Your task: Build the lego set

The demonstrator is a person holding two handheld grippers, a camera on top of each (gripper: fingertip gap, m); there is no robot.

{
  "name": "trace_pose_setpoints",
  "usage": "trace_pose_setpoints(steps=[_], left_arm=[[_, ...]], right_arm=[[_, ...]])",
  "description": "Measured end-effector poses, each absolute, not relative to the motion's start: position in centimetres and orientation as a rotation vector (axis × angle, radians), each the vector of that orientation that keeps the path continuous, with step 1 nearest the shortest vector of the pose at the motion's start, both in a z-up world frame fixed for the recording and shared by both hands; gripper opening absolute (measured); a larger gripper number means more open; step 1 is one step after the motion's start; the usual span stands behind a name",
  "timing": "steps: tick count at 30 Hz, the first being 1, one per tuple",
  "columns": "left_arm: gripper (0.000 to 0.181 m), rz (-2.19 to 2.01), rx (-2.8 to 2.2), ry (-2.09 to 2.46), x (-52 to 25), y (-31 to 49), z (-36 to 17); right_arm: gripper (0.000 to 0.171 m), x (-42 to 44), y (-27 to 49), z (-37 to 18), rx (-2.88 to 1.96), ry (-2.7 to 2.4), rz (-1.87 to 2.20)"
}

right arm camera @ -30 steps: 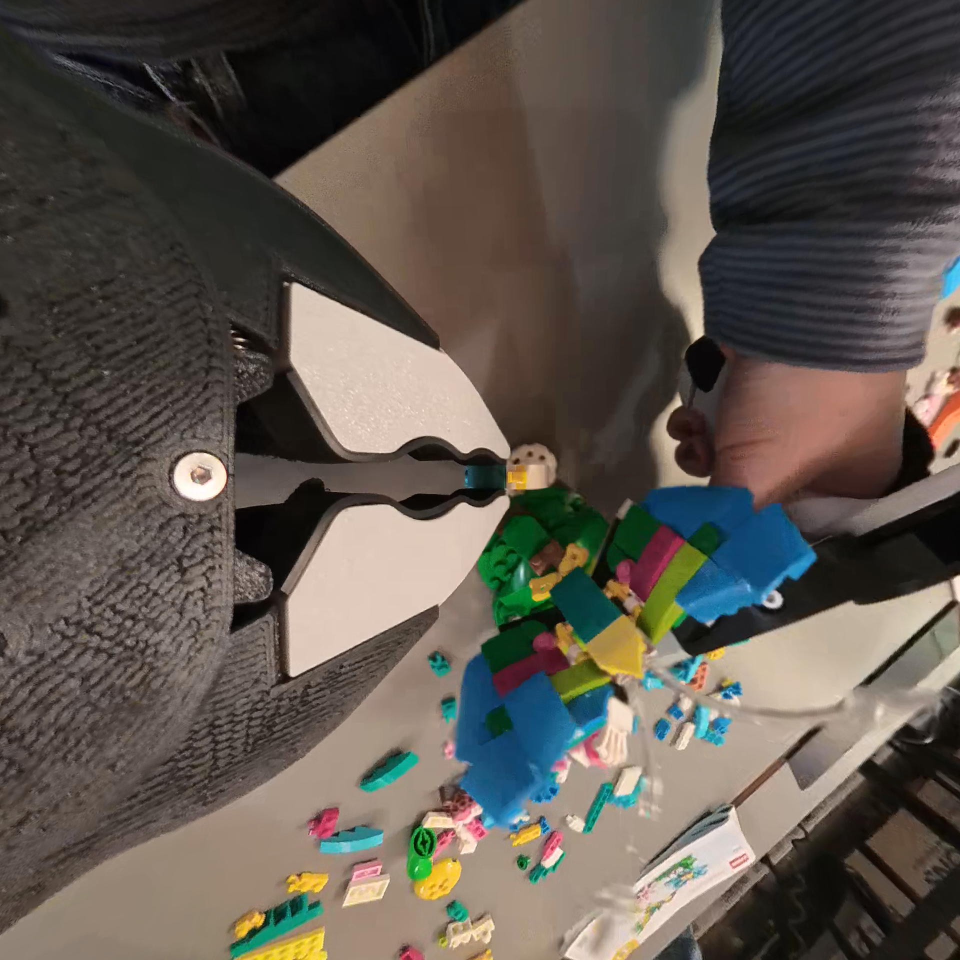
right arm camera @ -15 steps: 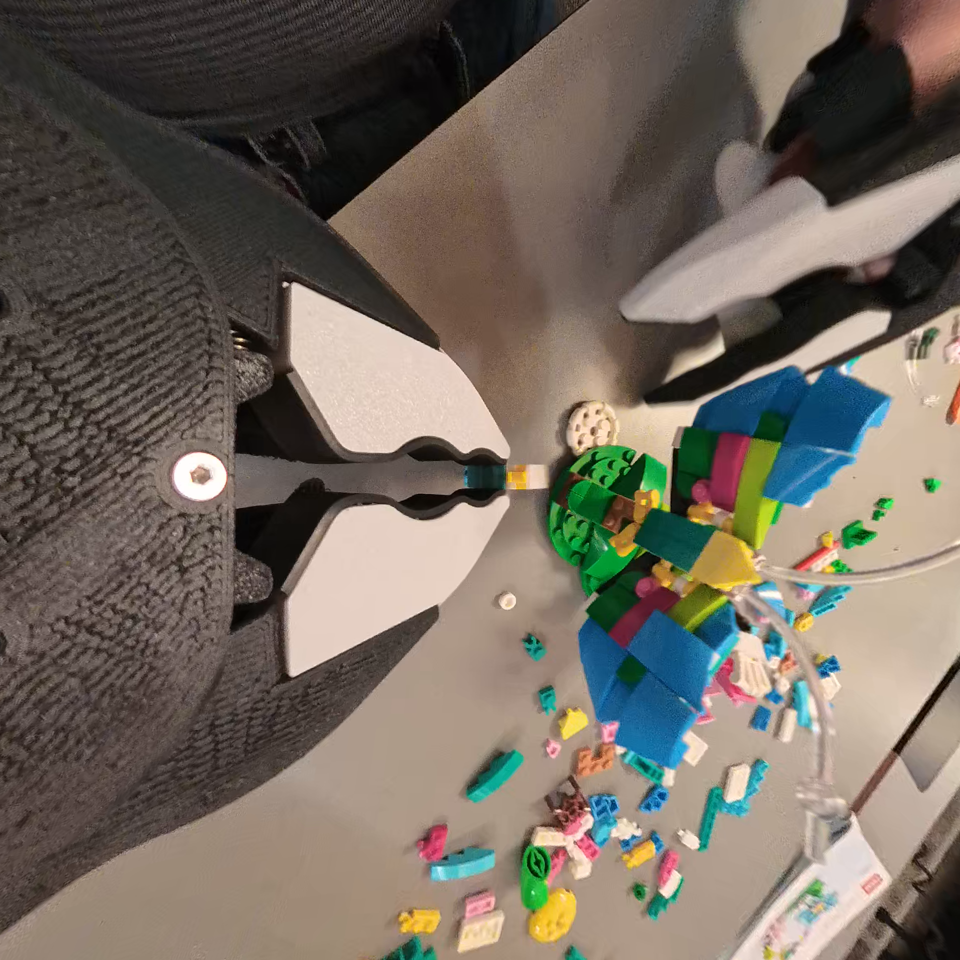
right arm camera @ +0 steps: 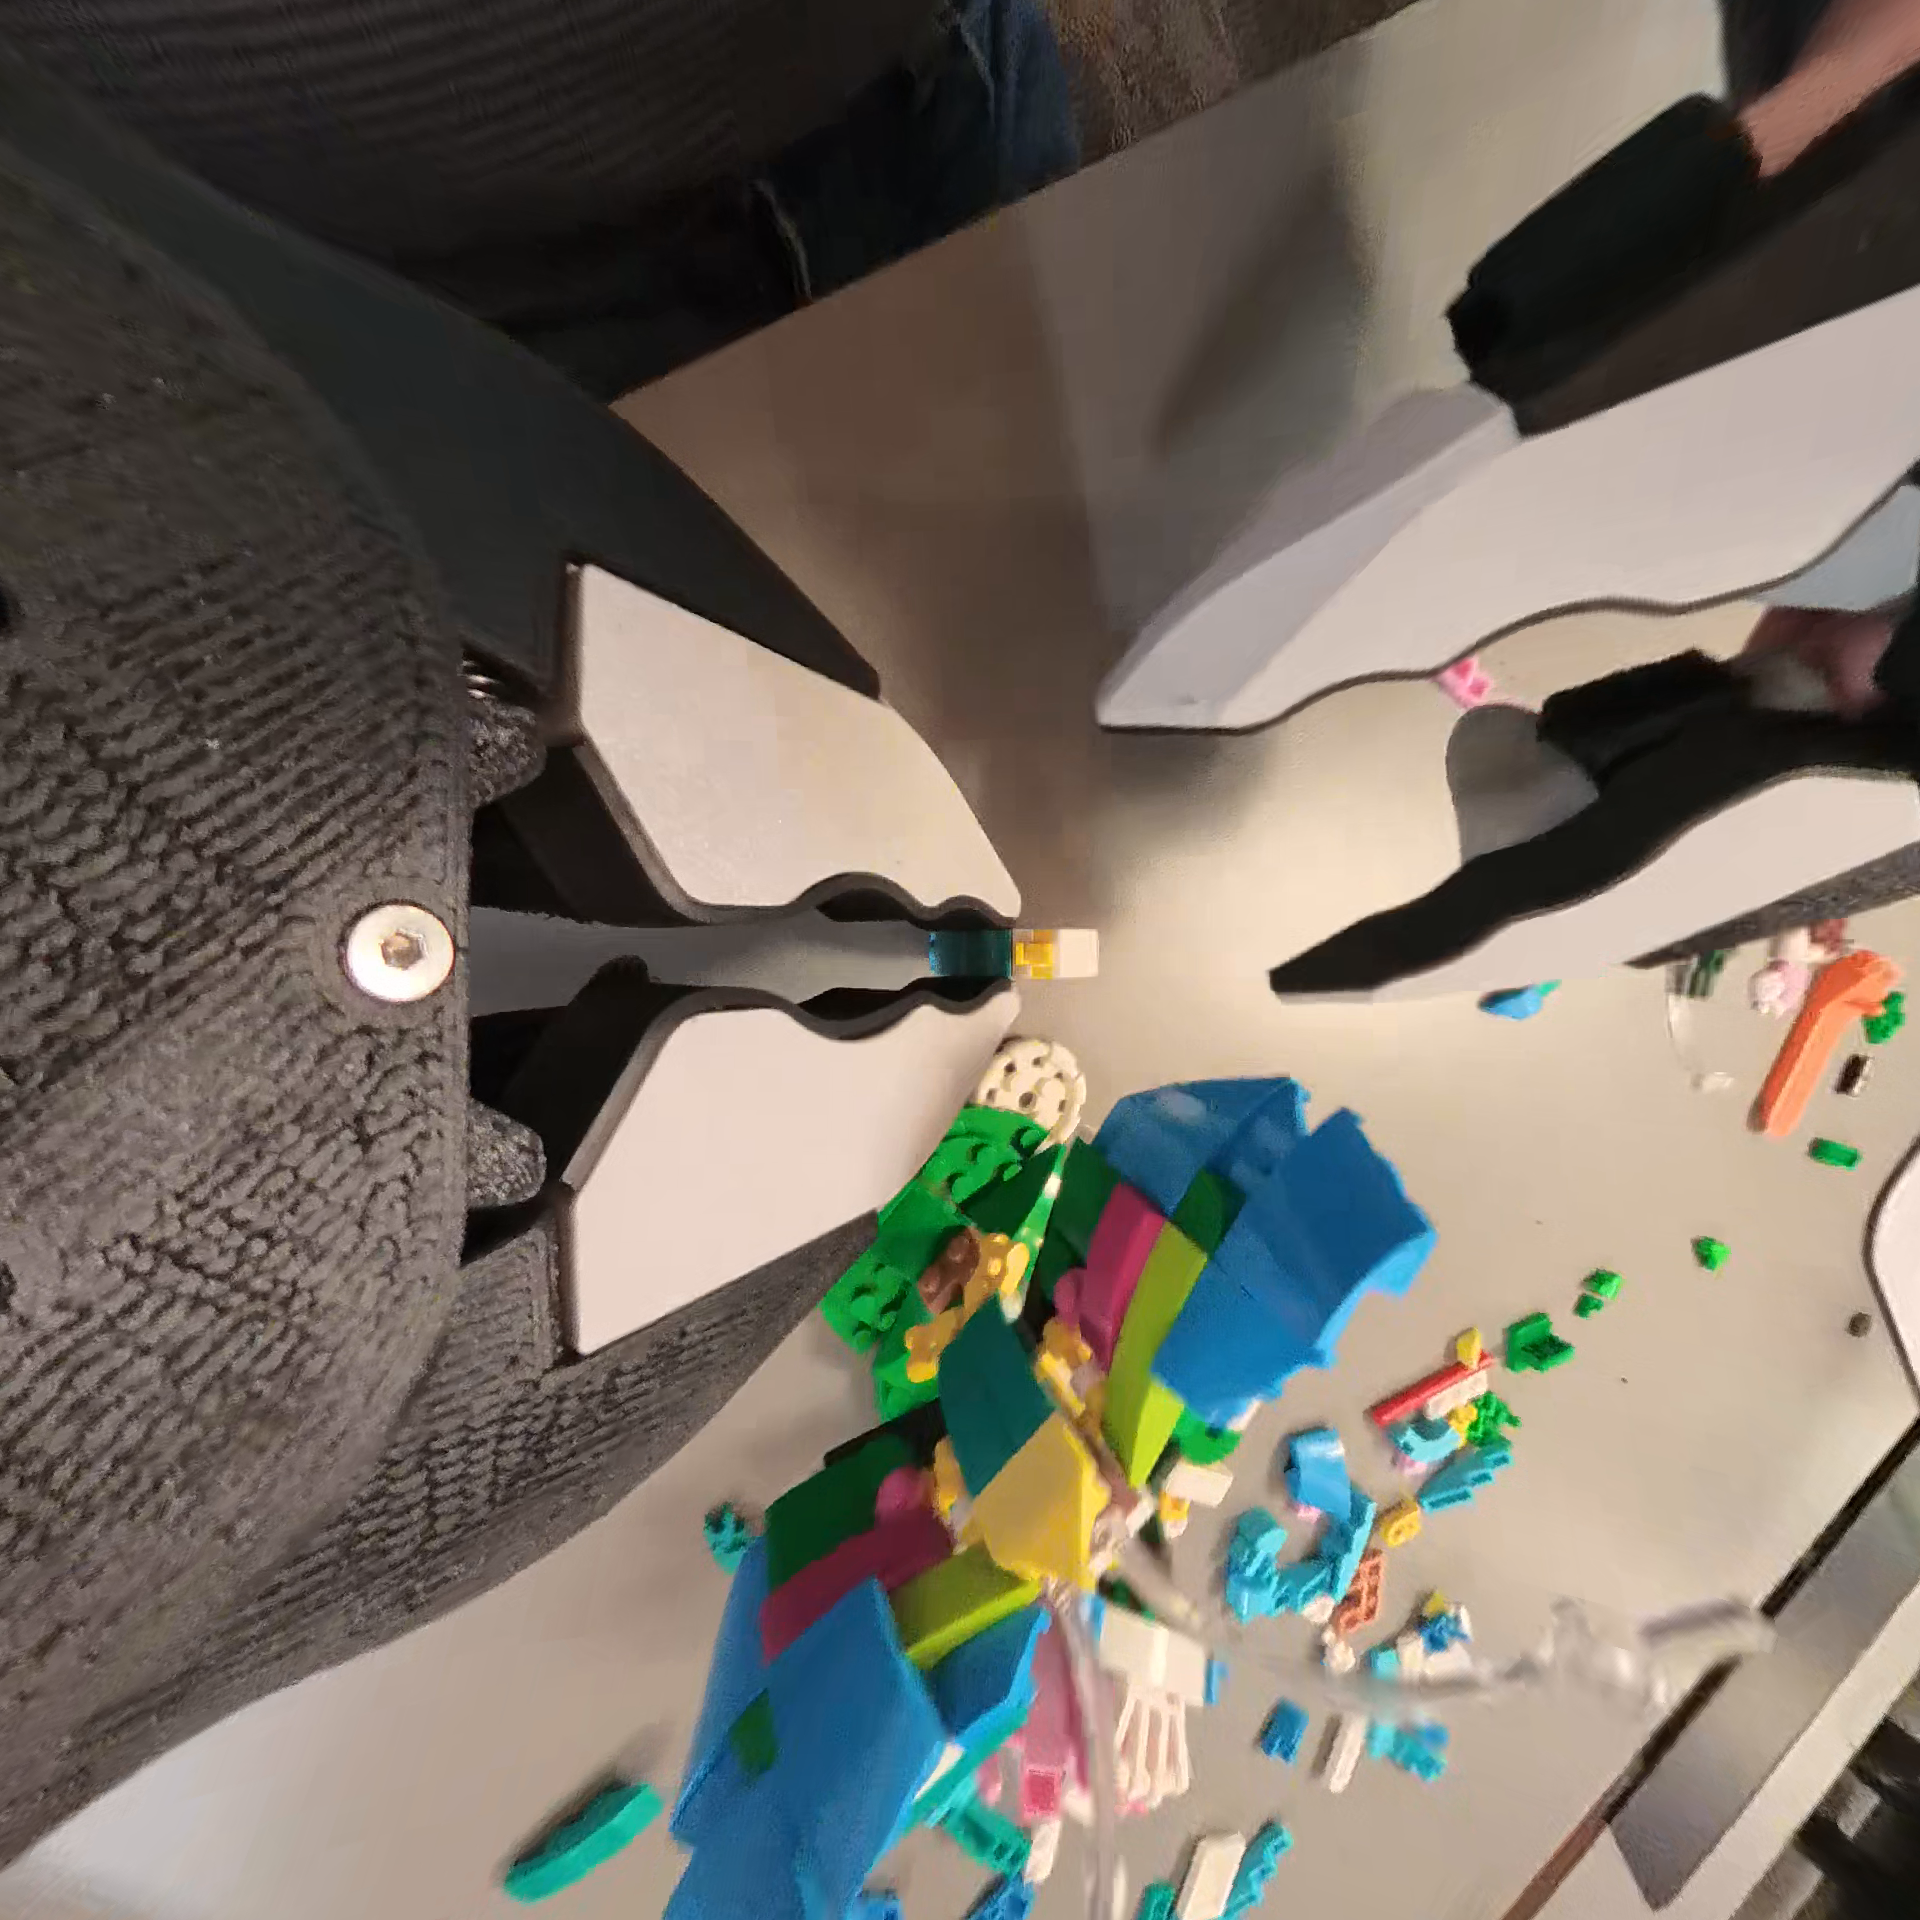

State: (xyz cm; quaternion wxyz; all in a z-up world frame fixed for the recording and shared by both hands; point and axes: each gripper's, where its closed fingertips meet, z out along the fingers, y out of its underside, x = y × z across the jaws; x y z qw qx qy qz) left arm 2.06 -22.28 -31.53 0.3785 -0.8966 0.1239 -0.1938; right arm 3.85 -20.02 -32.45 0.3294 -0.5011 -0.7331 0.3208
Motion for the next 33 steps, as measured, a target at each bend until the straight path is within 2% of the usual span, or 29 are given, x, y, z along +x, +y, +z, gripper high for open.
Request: trace_pose_setpoints(steps=[4,9,18,25,33], left_arm=[[0.068,-0.535,-2.190,0.464,3.6,-21.0,-31.6],[0.070,-0.359,-2.180,0.735,4.9,-20.1,-33.1],[0.078,-0.409,-2.241,0.709,5.0,-18.6,-33.9],[0.084,-0.397,-2.288,0.719,4.5,-17.0,-34.8],[0.096,-0.473,-2.501,0.747,4.6,-19.1,-34.7]], right_arm=[[0.006,5.4,-17.4,-32.0,-1.357,-1.835,0.753],[0.006,4.7,-15.8,-31.5,-1.315,-1.763,0.659],[0.006,3.1,-13.9,-31.5,-1.291,-1.724,0.517],[0.006,3.5,-12.7,-31.6,-1.351,-1.698,0.565],[0.006,3.8,-11.7,-31.8,-1.415,-1.658,0.594]])
